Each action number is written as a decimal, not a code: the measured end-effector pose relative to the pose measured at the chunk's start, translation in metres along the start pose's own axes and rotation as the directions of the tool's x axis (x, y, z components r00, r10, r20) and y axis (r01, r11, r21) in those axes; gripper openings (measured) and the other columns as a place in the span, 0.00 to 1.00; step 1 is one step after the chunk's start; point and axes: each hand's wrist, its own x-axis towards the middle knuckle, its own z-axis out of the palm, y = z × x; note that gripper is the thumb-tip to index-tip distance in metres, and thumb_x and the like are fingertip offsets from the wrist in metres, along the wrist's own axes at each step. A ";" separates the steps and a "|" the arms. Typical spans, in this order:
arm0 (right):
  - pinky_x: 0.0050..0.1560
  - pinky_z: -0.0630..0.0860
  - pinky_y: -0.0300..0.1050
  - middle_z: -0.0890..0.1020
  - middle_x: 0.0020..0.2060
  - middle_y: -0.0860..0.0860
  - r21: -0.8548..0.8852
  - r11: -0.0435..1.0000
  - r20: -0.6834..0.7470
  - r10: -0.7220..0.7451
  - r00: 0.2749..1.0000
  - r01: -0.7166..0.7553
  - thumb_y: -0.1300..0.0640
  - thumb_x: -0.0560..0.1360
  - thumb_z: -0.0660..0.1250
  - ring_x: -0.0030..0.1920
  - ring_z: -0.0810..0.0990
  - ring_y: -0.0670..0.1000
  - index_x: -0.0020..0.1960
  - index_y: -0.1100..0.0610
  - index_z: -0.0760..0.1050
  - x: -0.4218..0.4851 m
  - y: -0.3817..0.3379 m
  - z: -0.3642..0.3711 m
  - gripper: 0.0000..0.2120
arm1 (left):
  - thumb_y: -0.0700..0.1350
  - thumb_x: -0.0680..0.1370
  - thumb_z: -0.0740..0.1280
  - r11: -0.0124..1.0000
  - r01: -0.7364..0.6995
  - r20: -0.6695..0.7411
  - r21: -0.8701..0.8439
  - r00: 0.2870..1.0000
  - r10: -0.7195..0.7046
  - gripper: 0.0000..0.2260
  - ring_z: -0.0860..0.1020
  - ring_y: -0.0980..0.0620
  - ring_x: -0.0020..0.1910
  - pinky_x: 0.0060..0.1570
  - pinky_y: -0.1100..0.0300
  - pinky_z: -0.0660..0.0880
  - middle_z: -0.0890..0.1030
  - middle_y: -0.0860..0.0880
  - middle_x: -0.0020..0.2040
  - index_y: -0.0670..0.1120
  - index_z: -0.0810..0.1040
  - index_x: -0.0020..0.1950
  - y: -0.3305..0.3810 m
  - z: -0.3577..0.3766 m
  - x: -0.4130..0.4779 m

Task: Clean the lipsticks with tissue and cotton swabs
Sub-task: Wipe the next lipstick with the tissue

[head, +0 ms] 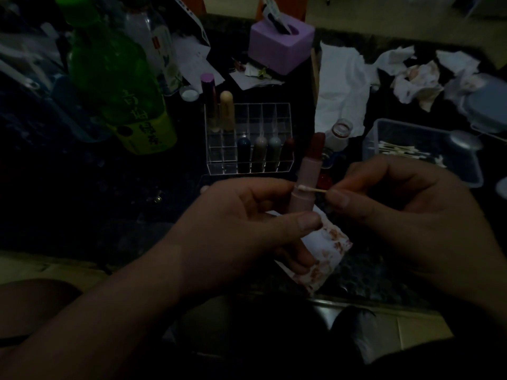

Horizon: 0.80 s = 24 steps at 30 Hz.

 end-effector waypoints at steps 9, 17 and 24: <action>0.35 0.73 0.41 0.77 0.30 0.60 -0.047 0.998 0.046 -0.028 0.999 0.031 0.58 0.68 0.75 0.31 0.76 0.53 0.38 0.56 0.81 -0.001 0.001 0.001 0.03 | 0.42 0.66 0.74 0.998 -0.036 -0.091 0.044 0.995 0.039 0.13 0.84 0.40 0.34 0.34 0.54 0.80 0.85 0.42 0.39 0.40 0.79 0.47 -0.002 0.001 -0.001; 0.34 0.73 0.40 0.76 0.29 0.58 -0.062 0.998 0.048 -0.023 0.999 0.026 0.59 0.68 0.73 0.30 0.76 0.52 0.37 0.56 0.81 -0.001 0.002 0.000 0.02 | 0.48 0.63 0.77 0.988 -0.011 -0.076 0.156 0.997 0.023 0.16 0.83 0.43 0.33 0.37 0.53 0.79 0.86 0.43 0.42 0.44 0.85 0.49 -0.004 0.001 0.002; 0.35 0.75 0.43 0.78 0.32 0.61 -0.117 0.993 0.029 -0.031 0.999 0.034 0.55 0.67 0.74 0.33 0.77 0.62 0.37 0.54 0.81 -0.002 0.001 -0.002 0.03 | 0.51 0.62 0.76 0.975 -0.015 -0.086 0.220 0.996 0.035 0.14 0.82 0.52 0.31 0.33 0.60 0.79 0.85 0.50 0.35 0.48 0.87 0.45 -0.002 0.000 -0.001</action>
